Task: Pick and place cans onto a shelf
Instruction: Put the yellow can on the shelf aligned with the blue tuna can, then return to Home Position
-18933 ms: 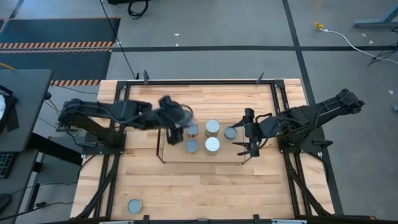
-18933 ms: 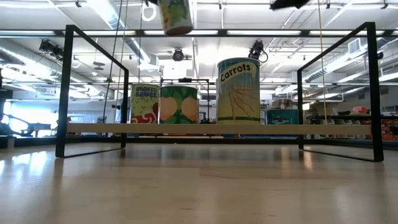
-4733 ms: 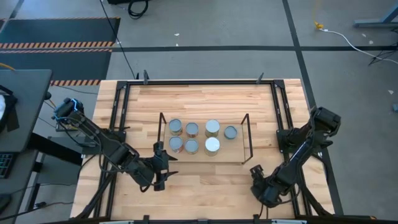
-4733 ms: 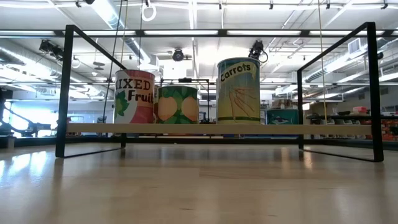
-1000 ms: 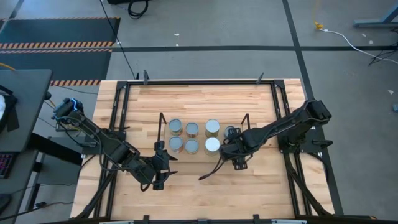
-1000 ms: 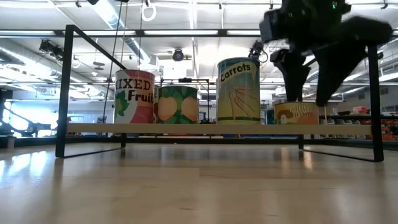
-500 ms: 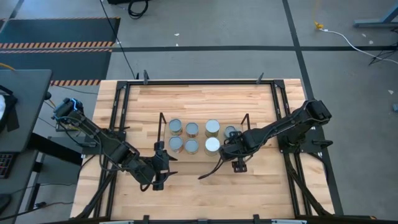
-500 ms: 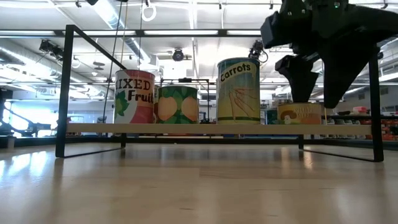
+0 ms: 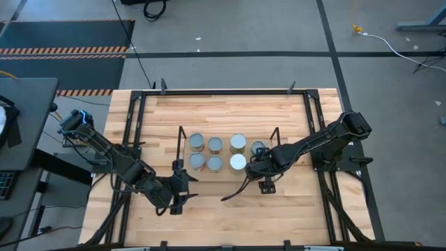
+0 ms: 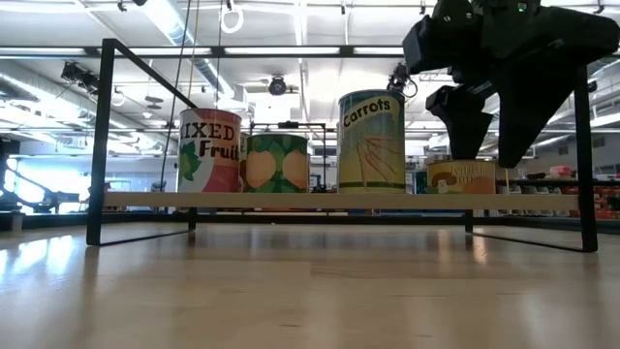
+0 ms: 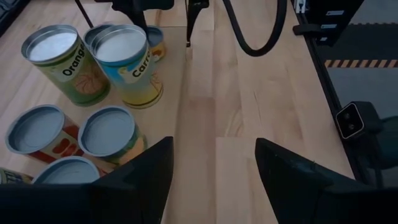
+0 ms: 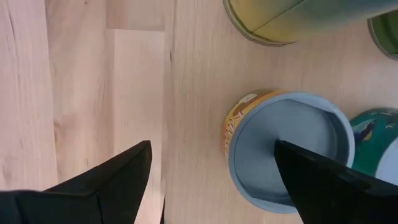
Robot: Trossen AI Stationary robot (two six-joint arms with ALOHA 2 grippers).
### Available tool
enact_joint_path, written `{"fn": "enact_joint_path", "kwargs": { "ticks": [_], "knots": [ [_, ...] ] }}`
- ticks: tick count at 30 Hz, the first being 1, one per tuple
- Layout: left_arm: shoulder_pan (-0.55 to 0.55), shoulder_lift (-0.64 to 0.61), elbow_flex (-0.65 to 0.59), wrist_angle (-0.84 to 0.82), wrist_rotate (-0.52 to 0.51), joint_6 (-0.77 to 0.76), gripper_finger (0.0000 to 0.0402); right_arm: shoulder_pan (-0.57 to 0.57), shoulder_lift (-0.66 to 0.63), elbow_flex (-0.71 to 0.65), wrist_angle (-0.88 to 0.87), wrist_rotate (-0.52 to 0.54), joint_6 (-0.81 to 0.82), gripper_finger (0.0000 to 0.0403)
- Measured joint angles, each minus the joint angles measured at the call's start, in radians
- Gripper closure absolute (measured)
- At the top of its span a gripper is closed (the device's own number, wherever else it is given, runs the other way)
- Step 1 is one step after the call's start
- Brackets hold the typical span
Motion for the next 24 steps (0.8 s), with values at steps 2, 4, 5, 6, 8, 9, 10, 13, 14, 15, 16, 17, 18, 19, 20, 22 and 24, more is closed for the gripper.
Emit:
{"fn": "enact_joint_path", "kwargs": {
  "ticks": [2,4,5,6,8,9,10,13,14,15,16,17,18,19,20,22,24],
  "knots": [
    [0.000,0.000,0.000,0.000,0.000,0.000,0.0170,0.000,0.000,0.000,-0.001,-0.011,0.001,0.0055],
    [0.000,0.000,0.000,0.000,0.000,0.000,0.0170,0.000,0.000,0.000,-0.002,-0.015,0.001,0.0055],
    [0.000,0.000,0.000,0.000,0.000,0.000,0.0170,0.000,0.000,0.000,-0.003,-0.015,0.001,0.0055],
    [0.000,0.000,0.000,-0.001,0.000,0.000,0.0170,0.000,0.000,0.000,-0.003,-0.015,0.001,0.0055],
    [0.003,0.000,0.000,-0.004,0.021,0.000,0.0170,0.000,0.000,0.001,-0.005,-0.015,0.001,0.0055],
    [0.007,0.000,0.000,-0.005,0.038,0.000,0.0170,0.000,0.000,0.004,-0.011,-0.016,0.001,0.0055],
    [0.011,0.000,0.000,-0.006,0.053,0.000,0.0170,0.000,0.000,0.007,-0.016,-0.015,0.001,0.0055],
    [0.021,0.000,0.000,-0.006,0.062,0.000,0.0170,0.000,0.000,0.013,-0.025,-0.007,0.001,0.0055],
    [0.024,-0.002,0.000,-0.006,0.062,0.001,0.0170,0.000,0.000,0.016,-0.029,-0.006,0.001,0.0055],
    [0.026,-0.006,0.000,-0.010,0.062,0.001,0.0170,0.000,0.000,0.022,-0.034,-0.004,0.001,0.0055],
    [0.026,-0.012,0.000,-0.010,0.062,0.001,0.0170,0.000,0.000,0.030,-0.036,-0.003,0.001,0.0055],
    [0.026,-0.018,0.000,-0.010,0.062,0.001,0.0170,0.000,0.000,0.044,-0.043,-0.002,0.000,0.0055],
    [0.026,-0.026,0.000,-0.010,0.062,0.001,0.0170,0.000,-0.001,0.061,-0.056,0.000,0.000,0.0055],
    [0.026,-0.037,0.000,-0.010,0.063,0.001,0.0170,0.000,-0.001,0.084,-0.075,0.000,0.000,0.0055],
    [0.026,-0.051,0.000,-0.012,0.063,0.001,0.0170,0.000,-0.001,0.110,-0.095,0.002,0.000,0.0055],
    [0.026,-0.088,0.000,-0.038,0.050,0.008,0.0170,0.000,-0.004,0.173,-0.130,0.008,-0.001,0.0055],
    [0.032,-0.118,0.001,-0.079,0.020,0.009,0.0170,0.000,-0.028,0.221,-0.140,0.046,-0.017,0.0055]
  ]
}}
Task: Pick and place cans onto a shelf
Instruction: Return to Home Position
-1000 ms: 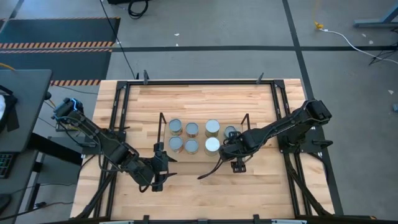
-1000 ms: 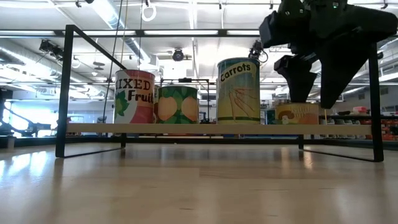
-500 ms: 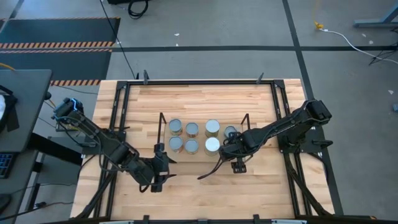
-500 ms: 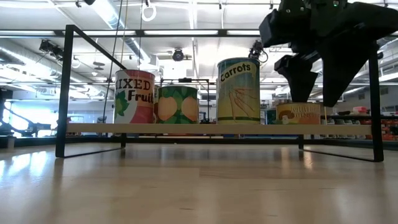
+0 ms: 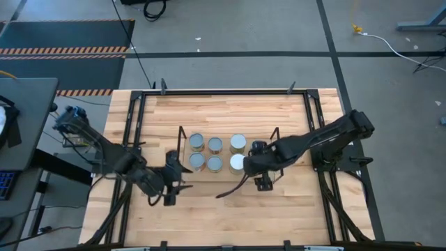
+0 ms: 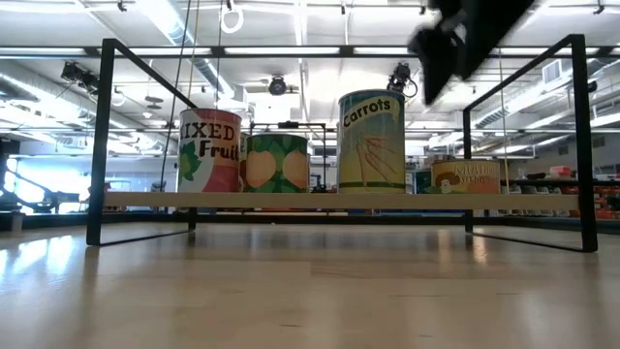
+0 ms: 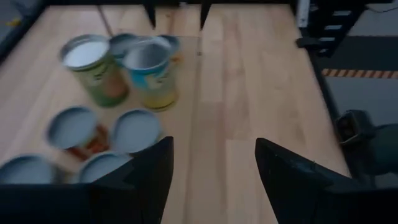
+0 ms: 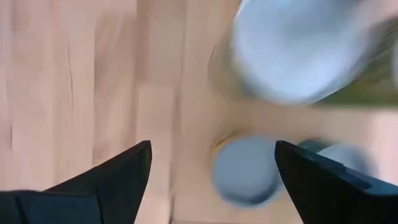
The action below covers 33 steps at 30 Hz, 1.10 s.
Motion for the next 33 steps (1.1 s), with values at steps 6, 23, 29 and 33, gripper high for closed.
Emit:
{"fn": "enact_joint_path", "kwargs": {
  "ticks": [6,23,29,33],
  "knots": [
    [0.005,-0.098,0.000,-0.030,-0.008,0.075,0.0170,-0.013,-0.151,0.026,0.036,0.115,-0.097,0.0055],
    [0.257,-0.367,-0.220,0.254,0.037,0.385,0.0171,-0.287,-0.416,-0.316,0.791,-0.195,-0.392,0.0056],
    [0.285,-0.626,-0.327,0.234,0.007,0.368,0.0171,-0.336,-0.599,-0.468,0.840,-0.295,-0.380,0.0065],
    [0.284,-0.801,-0.424,0.249,-0.028,0.365,0.0171,-0.346,-0.782,-0.612,0.940,-0.233,-0.359,0.0103]
  ]
}}
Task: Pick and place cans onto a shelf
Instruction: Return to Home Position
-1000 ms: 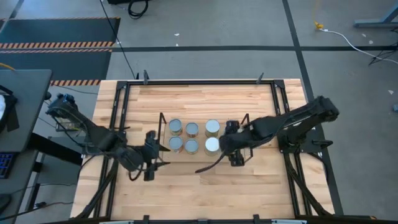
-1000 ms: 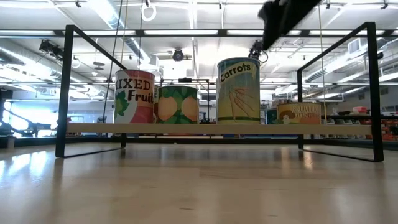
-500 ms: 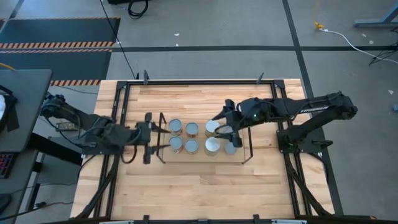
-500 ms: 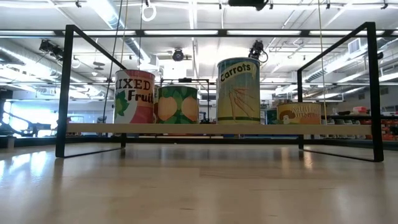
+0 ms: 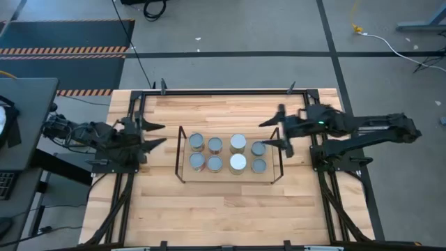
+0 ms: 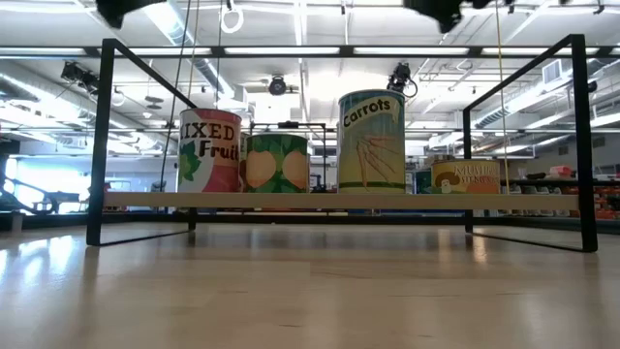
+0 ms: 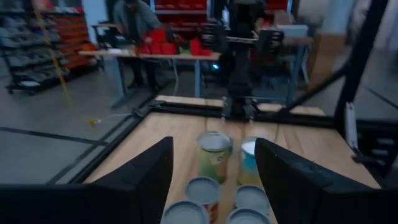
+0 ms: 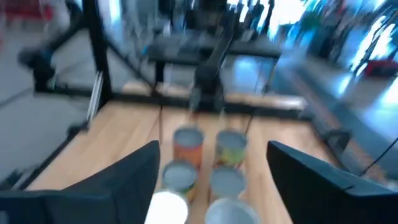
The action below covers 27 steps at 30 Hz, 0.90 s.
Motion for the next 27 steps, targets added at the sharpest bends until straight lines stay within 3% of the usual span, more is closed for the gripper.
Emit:
{"fn": "enact_joint_path", "kwargs": {
  "ticks": [5,12,25,27],
  "knots": [
    [0.000,-0.177,-0.134,0.045,-0.039,0.001,0.0171,0.001,-0.228,-0.209,0.168,0.013,0.063,0.0161],
    [0.002,-0.314,-0.260,0.101,-0.039,0.000,0.0186,0.000,-0.494,-0.398,0.203,0.115,0.156,0.0205],
    [0.002,-0.338,-0.407,0.195,-0.045,-0.050,0.0330,0.001,-0.855,-0.622,0.237,0.115,0.165,0.0251],
    [0.001,-0.338,-0.423,0.201,-0.046,-0.052,0.0357,0.002,-0.850,-0.631,0.250,0.114,0.173,0.0265]
  ]
}}
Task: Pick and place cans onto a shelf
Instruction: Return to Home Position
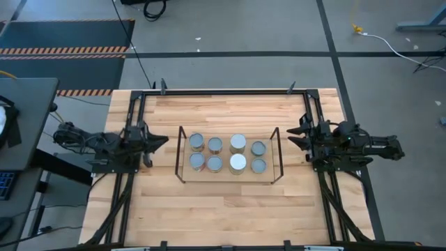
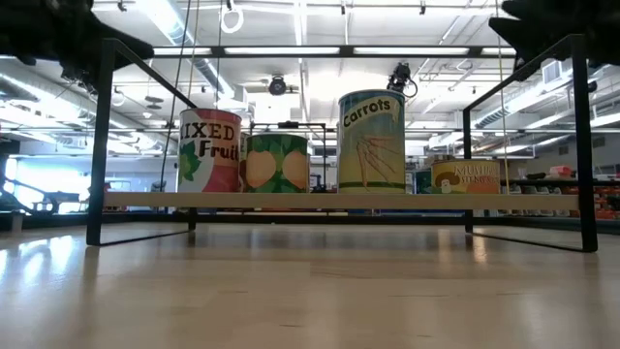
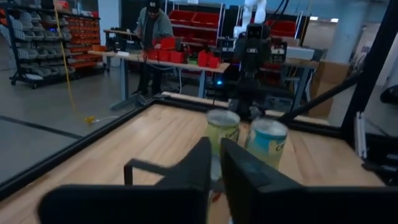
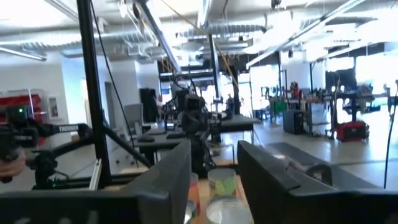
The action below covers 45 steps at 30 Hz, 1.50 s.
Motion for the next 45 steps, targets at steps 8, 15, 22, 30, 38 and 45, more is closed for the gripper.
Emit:
{"fn": "enact_joint_path", "kwargs": {
  "ticks": [8,15,22,30,38,45],
  "knots": [
    [0.000,-0.094,-0.122,0.084,-0.004,0.041,0.0388,0.001,-0.001,-0.047,0.021,-0.022,0.045,0.0327],
    [0.000,-0.090,-0.192,0.204,0.020,0.043,0.0396,0.001,0.003,-0.122,0.116,0.000,0.099,0.0384],
    [0.001,-0.089,-0.193,0.233,0.062,0.045,0.0392,0.001,0.002,-0.122,0.103,0.018,0.087,0.0387],
    [0.000,-0.089,-0.193,0.173,0.150,0.046,0.0397,0.001,0.002,-0.122,-0.014,0.019,0.064,0.0379],
    [0.002,-0.082,-0.193,0.147,0.240,0.081,0.0398,0.001,0.002,-0.122,-0.126,0.020,0.063,0.0395],
    [0.113,-0.082,-0.194,0.154,0.360,0.097,0.0400,-0.003,0.002,-0.122,-0.126,0.076,0.020,0.0397]
  ]
}}
